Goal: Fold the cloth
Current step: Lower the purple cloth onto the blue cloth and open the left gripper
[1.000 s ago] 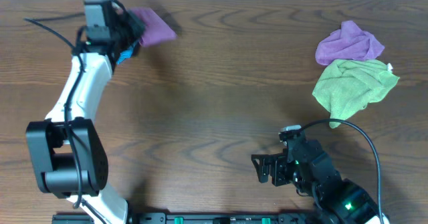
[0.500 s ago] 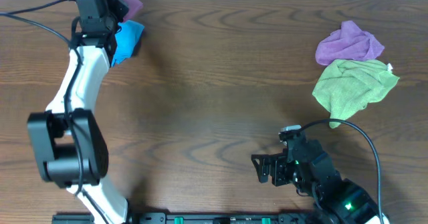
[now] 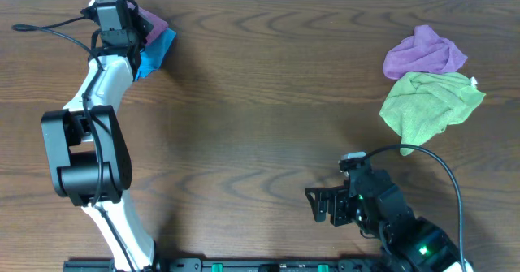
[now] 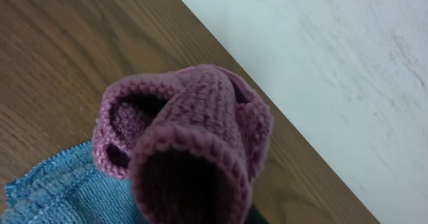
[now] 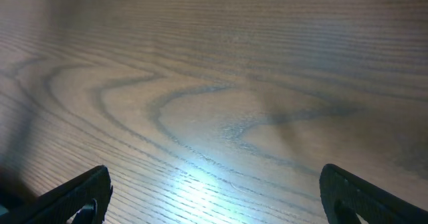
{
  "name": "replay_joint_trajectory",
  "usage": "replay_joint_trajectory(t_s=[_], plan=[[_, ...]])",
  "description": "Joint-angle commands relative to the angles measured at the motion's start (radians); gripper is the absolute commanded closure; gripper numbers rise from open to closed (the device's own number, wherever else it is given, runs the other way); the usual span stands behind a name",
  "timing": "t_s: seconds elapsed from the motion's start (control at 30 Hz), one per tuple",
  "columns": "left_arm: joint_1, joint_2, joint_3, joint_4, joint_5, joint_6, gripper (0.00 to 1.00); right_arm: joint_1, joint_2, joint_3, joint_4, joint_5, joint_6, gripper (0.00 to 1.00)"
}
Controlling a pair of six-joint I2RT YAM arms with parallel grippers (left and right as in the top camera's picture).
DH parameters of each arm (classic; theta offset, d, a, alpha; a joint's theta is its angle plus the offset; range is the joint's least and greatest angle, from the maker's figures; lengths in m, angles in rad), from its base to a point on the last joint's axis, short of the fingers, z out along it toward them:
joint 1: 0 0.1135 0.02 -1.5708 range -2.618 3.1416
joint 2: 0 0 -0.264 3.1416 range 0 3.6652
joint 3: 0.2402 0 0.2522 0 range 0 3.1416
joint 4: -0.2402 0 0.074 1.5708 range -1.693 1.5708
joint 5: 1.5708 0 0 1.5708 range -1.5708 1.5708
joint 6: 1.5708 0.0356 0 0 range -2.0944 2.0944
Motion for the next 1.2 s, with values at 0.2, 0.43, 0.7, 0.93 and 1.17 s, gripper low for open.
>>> replay_joint_trajectory(t_s=[0.2, 0.43, 0.7, 0.93, 1.17], plan=[[0.005, 0.029, 0.016, -0.111, 0.016, 0.000, 0.83, -0.008, -0.005, -0.001, -0.001, 0.000, 0.011, 0.01], [0.009, 0.029, 0.016, -0.249, 0.018, 0.004, 0.38, -0.008, -0.005, -0.001, -0.001, 0.000, 0.011, 0.01], [0.034, -0.019, 0.016, -0.339, 0.051, 0.027, 0.05, -0.008, -0.005, -0.001, -0.001, 0.000, 0.011, 0.01], [0.040, -0.127, 0.016, -0.420, 0.054, 0.098, 0.05, -0.008, -0.005, -0.001, -0.001, 0.000, 0.011, 0.01], [0.040, -0.292, 0.016, -0.559, 0.100, 0.270, 0.05, -0.008, -0.005, -0.001, -0.001, 0.000, 0.011, 0.01]])
